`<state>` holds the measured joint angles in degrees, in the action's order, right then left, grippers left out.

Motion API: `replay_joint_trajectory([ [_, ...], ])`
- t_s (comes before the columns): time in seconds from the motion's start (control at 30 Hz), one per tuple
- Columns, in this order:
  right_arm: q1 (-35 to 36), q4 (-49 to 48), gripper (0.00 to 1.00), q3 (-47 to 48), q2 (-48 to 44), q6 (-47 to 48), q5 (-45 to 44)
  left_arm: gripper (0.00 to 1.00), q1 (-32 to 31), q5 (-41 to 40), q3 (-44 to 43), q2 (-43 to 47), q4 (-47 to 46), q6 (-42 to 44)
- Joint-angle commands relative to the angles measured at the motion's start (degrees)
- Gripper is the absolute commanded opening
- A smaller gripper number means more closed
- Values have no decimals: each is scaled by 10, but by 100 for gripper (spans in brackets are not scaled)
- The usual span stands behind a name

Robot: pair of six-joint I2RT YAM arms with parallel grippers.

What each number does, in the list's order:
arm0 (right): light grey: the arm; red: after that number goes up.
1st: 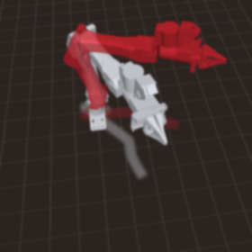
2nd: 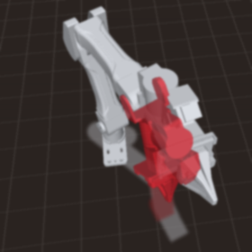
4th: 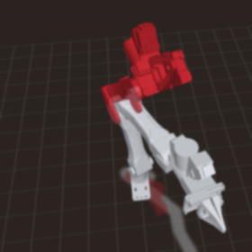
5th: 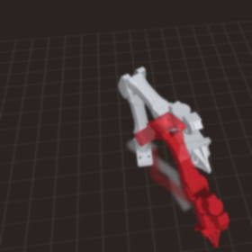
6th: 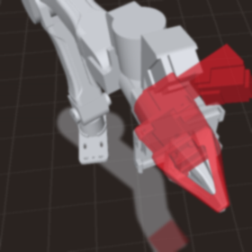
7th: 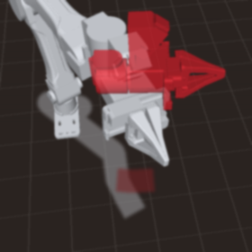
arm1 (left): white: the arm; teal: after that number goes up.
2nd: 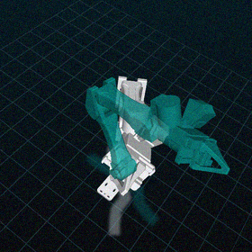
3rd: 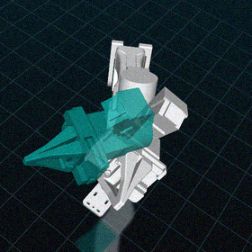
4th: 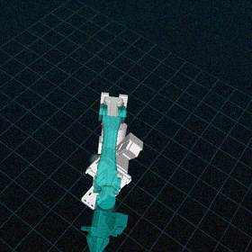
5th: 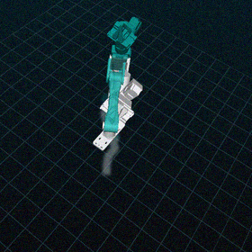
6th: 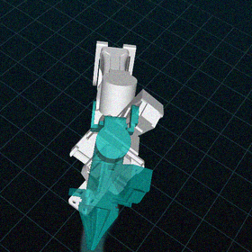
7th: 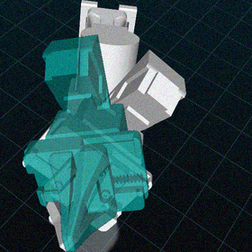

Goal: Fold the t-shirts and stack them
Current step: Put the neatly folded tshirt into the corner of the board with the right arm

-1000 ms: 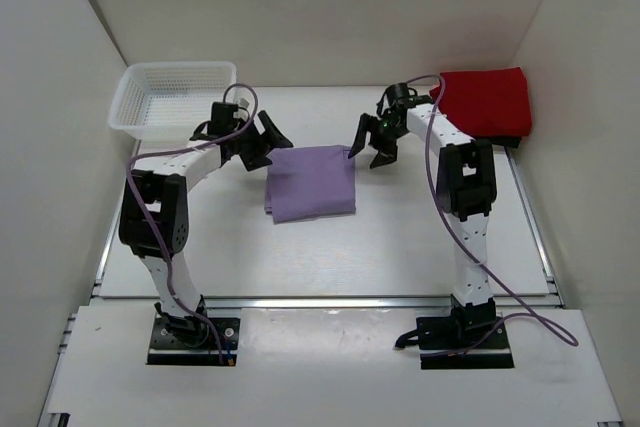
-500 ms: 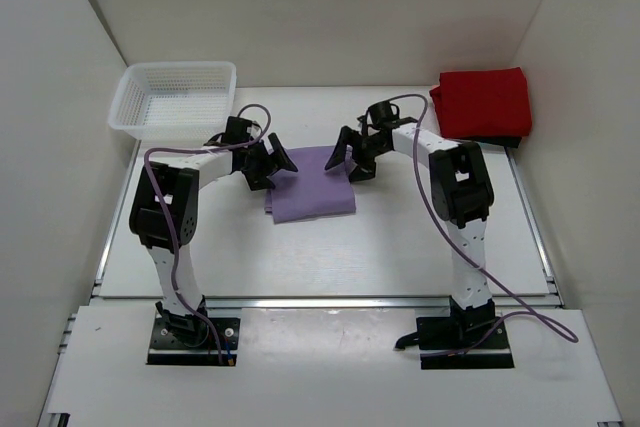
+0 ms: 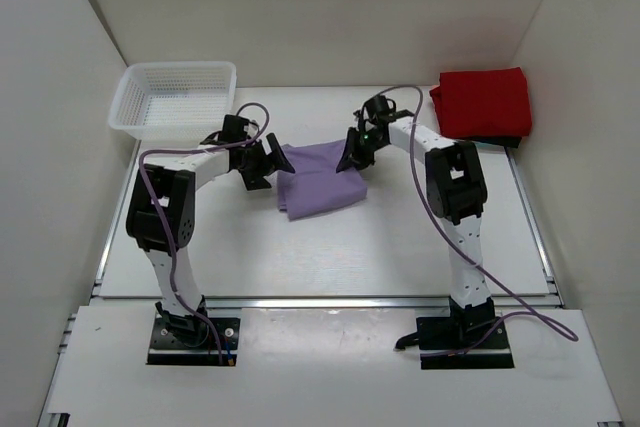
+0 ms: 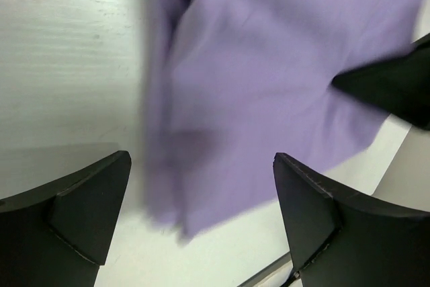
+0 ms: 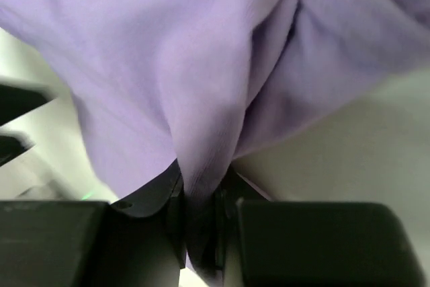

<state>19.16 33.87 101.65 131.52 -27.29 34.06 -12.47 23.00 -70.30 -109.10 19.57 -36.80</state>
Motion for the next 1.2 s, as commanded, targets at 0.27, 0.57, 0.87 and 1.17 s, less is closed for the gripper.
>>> replay_joint_trajectory([
  [0.27, -116, 96, 0, 174, -65, 337, -313, 99, 17, 17, 48, 138, -4, 28],
  [0.57, -232, 100, 0, 306, -46, 438, -287, 99, 3, 8, 127, 153, -59, 30],
  [0.87, -308, 79, 0, 344, -43, 436, -254, 99, -12, 2, 103, 133, -43, 57],
  [1.17, -365, 30, 0, 362, -37, 414, -261, 99, -12, -1, 101, 131, -24, 77],
])
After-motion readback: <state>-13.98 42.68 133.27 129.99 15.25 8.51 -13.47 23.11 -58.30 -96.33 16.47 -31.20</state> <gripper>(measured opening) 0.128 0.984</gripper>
